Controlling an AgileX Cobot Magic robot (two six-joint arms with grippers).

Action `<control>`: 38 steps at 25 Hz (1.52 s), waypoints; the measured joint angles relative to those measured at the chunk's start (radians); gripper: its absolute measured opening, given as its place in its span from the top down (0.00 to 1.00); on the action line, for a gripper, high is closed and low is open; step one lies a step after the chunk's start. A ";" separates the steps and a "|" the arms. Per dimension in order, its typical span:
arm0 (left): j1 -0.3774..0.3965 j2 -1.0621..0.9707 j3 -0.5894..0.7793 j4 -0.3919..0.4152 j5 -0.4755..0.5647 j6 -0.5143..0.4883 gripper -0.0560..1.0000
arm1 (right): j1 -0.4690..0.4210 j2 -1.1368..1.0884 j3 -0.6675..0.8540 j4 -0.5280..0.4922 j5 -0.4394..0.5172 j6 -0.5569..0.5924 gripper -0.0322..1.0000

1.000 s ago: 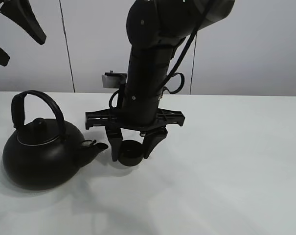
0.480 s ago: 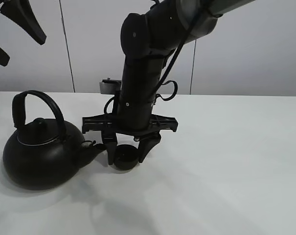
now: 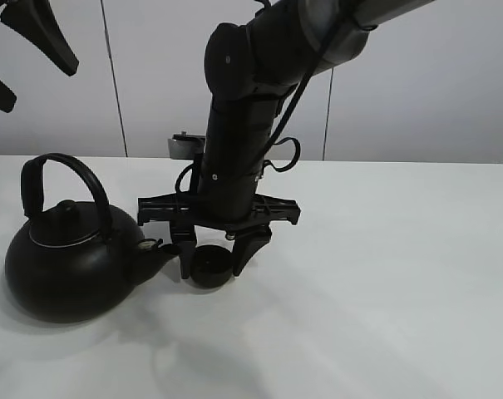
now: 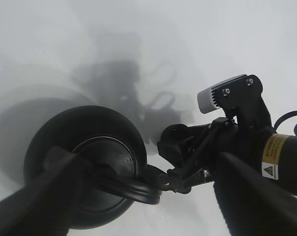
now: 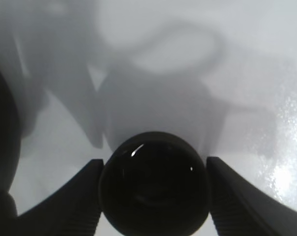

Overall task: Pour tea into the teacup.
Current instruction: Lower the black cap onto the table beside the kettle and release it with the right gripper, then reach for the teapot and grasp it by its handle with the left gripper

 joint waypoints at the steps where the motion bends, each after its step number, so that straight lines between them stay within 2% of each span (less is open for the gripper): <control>1: 0.000 0.000 0.000 0.000 0.000 0.000 0.44 | 0.000 0.000 0.000 0.000 -0.003 0.000 0.57; 5: 0.000 0.000 0.000 0.000 0.000 0.000 0.44 | 0.000 0.002 0.000 -0.003 -0.013 0.002 0.53; 12: 0.000 0.000 0.000 0.000 0.000 0.000 0.44 | -0.017 -0.026 0.000 -0.017 -0.012 0.002 0.52; 21: 0.000 0.000 0.000 0.000 0.000 0.000 0.44 | -0.173 -0.076 -0.002 -0.094 0.048 0.001 0.52; 25: 0.000 0.000 0.000 0.000 0.000 0.000 0.44 | -0.244 -0.100 -0.002 -0.086 0.043 -0.016 0.52; 30: 0.000 0.000 0.000 0.000 0.000 0.000 0.44 | -0.248 -0.149 -0.002 -0.072 0.041 -0.052 0.52; 38: 0.000 0.000 0.000 0.000 0.000 0.000 0.44 | -0.248 -0.247 -0.002 -0.137 0.050 -0.069 0.52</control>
